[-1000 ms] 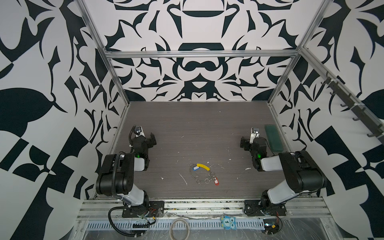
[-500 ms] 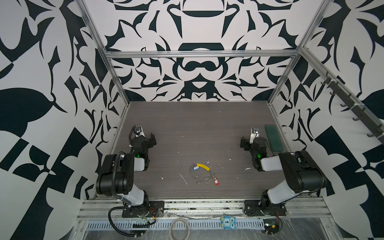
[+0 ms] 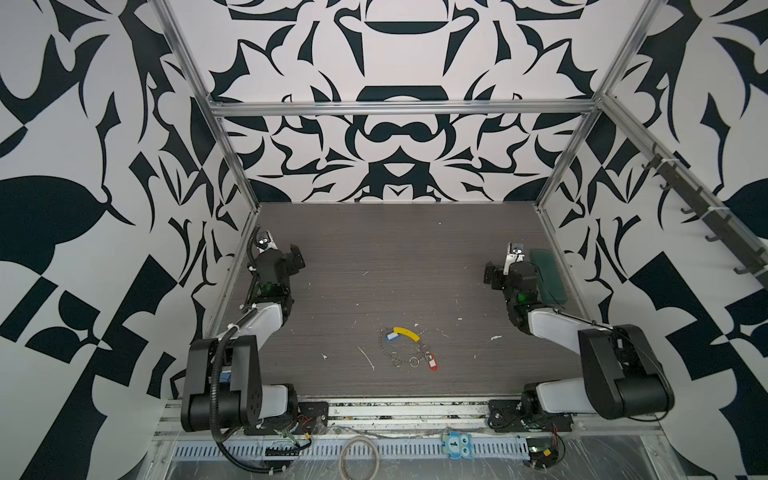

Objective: Remove the keys from the keyring
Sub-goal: 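Move the left gripper toward the keyring while the right gripper moves toward it too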

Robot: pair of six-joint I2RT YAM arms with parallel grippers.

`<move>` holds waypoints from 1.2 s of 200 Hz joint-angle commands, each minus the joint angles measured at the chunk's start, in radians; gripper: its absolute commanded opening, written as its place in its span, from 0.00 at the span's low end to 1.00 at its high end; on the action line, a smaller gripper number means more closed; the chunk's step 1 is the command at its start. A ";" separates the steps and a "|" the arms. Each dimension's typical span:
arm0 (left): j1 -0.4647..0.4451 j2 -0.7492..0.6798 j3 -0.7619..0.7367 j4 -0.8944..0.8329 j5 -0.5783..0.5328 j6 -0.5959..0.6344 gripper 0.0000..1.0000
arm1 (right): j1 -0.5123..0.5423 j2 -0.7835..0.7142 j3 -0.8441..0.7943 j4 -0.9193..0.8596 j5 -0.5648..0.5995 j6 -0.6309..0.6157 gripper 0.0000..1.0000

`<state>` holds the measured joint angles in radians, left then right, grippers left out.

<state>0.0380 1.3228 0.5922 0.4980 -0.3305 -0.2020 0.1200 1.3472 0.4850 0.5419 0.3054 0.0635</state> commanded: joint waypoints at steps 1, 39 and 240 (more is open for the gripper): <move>-0.001 -0.084 0.000 -0.121 -0.019 -0.142 0.99 | 0.028 -0.084 0.049 -0.151 0.073 0.047 1.00; 0.027 -0.191 0.073 -0.535 -0.229 -0.819 0.99 | 0.032 -0.155 0.162 -0.431 0.077 0.508 1.00; -0.696 -0.496 -0.198 -0.398 0.413 -0.574 0.93 | 0.385 -0.344 -0.018 -0.674 -0.309 0.583 0.77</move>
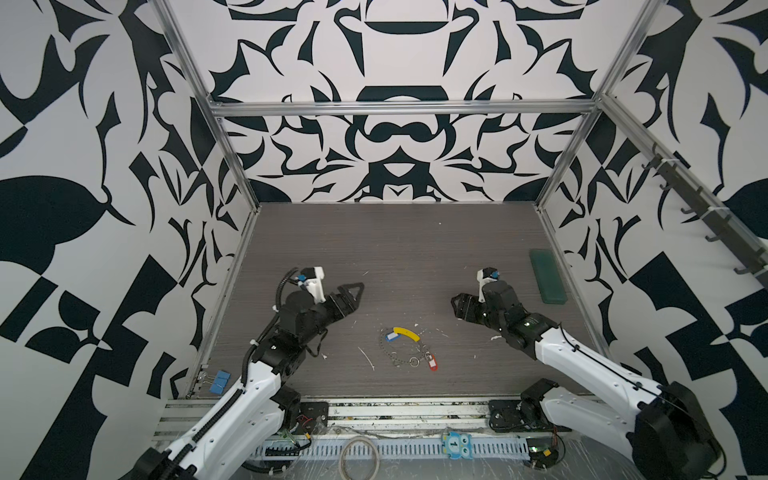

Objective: Remove the keys from the keyring
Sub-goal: 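Move the left gripper toward the keyring while the right gripper moves toward it too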

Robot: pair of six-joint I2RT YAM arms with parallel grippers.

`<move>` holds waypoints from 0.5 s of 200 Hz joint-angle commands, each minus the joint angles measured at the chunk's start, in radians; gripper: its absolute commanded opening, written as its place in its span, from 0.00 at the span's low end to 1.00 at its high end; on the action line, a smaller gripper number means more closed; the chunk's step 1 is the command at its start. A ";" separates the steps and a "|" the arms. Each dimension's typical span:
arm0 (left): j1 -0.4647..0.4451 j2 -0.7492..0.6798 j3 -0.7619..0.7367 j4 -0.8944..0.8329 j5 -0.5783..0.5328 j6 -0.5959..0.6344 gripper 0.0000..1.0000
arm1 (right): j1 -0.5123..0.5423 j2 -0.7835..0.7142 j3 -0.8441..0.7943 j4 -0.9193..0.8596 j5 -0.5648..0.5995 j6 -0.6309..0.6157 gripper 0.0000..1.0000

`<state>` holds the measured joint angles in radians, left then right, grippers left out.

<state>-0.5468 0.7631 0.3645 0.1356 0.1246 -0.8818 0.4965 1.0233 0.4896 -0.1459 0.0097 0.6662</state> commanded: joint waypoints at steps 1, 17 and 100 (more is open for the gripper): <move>-0.118 0.068 0.032 -0.036 -0.043 0.107 0.93 | 0.008 -0.020 -0.025 0.016 -0.014 -0.020 0.77; -0.203 0.150 0.068 -0.033 -0.050 0.141 0.87 | 0.009 -0.025 -0.040 0.030 -0.028 -0.016 0.77; -0.572 0.503 0.321 -0.200 -0.112 0.340 0.71 | 0.011 -0.005 -0.069 0.070 -0.100 -0.040 0.79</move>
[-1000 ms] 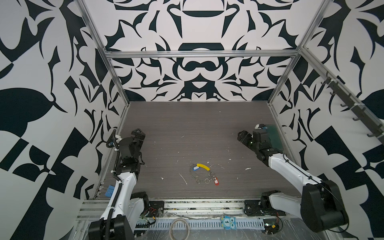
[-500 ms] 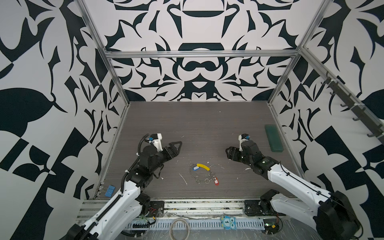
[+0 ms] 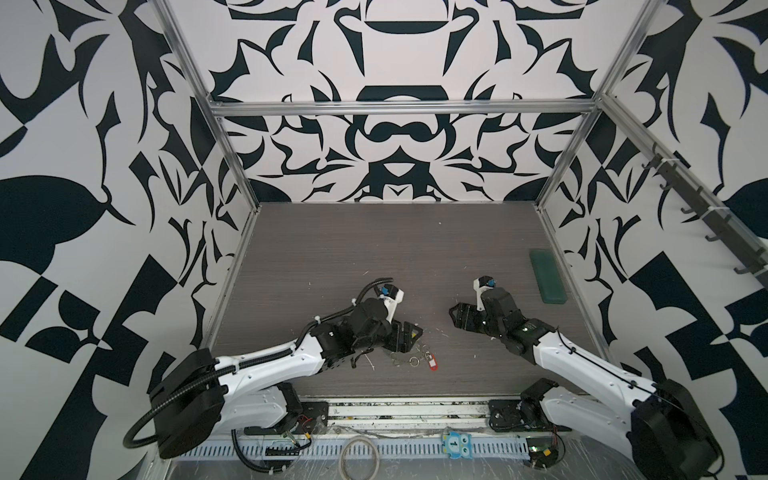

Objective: Remove the keys from the keyring
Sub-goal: 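Move the left gripper toward the keyring while the right gripper moves toward it too, then lower the left gripper and grasp the silver keyring near the red tag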

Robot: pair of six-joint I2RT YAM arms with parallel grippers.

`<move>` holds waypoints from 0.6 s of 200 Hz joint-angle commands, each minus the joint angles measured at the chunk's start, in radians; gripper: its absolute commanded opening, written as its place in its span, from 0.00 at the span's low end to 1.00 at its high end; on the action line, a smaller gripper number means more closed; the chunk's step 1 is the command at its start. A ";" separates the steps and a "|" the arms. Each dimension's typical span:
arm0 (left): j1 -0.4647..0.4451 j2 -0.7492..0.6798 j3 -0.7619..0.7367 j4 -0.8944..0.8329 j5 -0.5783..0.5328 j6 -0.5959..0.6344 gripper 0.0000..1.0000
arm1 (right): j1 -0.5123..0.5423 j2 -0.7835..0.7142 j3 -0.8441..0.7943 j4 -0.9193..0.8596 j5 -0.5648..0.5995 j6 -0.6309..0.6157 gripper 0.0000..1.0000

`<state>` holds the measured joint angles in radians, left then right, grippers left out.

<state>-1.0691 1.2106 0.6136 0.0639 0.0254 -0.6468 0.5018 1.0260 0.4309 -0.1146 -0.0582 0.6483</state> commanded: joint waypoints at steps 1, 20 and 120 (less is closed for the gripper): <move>-0.051 0.055 0.074 -0.133 -0.009 0.107 0.70 | 0.006 -0.008 -0.011 0.039 -0.034 -0.024 0.79; -0.056 0.156 0.119 -0.170 0.062 0.136 0.59 | 0.006 -0.007 -0.011 0.032 -0.035 -0.037 0.78; -0.078 0.372 0.226 -0.186 0.182 0.323 0.33 | 0.006 0.004 -0.001 0.016 -0.072 -0.038 0.78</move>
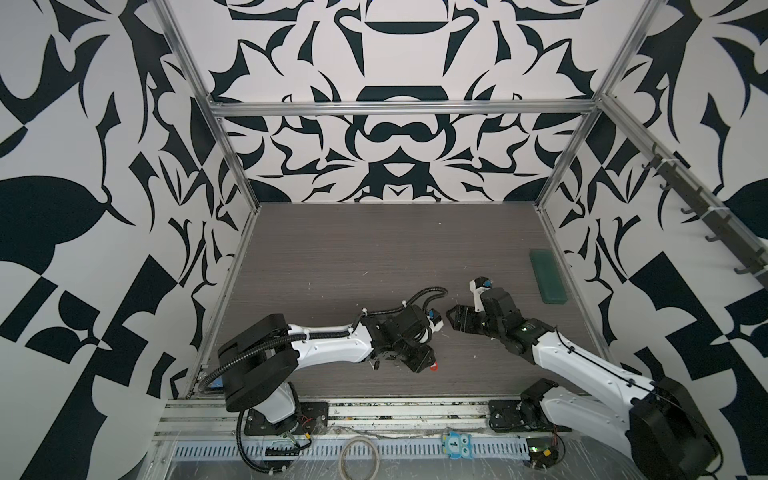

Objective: Remove the keys from the keyring
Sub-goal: 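Lower the left gripper and grasp the silver keyring near the red tag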

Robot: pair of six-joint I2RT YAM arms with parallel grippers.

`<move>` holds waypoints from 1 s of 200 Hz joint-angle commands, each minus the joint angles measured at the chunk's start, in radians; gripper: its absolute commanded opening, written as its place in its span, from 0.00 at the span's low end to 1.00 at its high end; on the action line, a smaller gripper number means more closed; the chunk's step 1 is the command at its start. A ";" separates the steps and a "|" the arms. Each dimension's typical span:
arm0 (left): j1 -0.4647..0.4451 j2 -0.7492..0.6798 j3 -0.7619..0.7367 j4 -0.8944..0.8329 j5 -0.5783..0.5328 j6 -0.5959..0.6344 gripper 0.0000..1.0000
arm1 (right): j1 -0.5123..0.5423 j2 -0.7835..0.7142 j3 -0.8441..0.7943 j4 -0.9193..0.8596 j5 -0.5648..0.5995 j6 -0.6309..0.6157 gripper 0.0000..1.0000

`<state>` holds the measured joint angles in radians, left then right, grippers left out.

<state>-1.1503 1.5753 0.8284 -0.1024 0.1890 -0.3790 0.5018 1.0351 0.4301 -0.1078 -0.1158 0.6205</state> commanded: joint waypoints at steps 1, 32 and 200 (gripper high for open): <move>0.004 0.008 0.010 -0.019 0.020 0.056 0.33 | 0.006 -0.006 0.000 0.009 -0.015 -0.010 0.78; 0.014 0.023 -0.001 -0.003 0.011 0.065 0.29 | 0.006 -0.019 0.002 0.009 -0.027 -0.004 0.78; 0.132 0.102 -0.015 0.118 0.118 0.066 0.31 | 0.006 -0.068 0.014 -0.023 -0.036 -0.010 0.78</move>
<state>-1.0164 1.6657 0.7815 0.0185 0.2993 -0.3325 0.5018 0.9871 0.4301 -0.1165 -0.1471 0.6209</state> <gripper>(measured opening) 0.298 0.781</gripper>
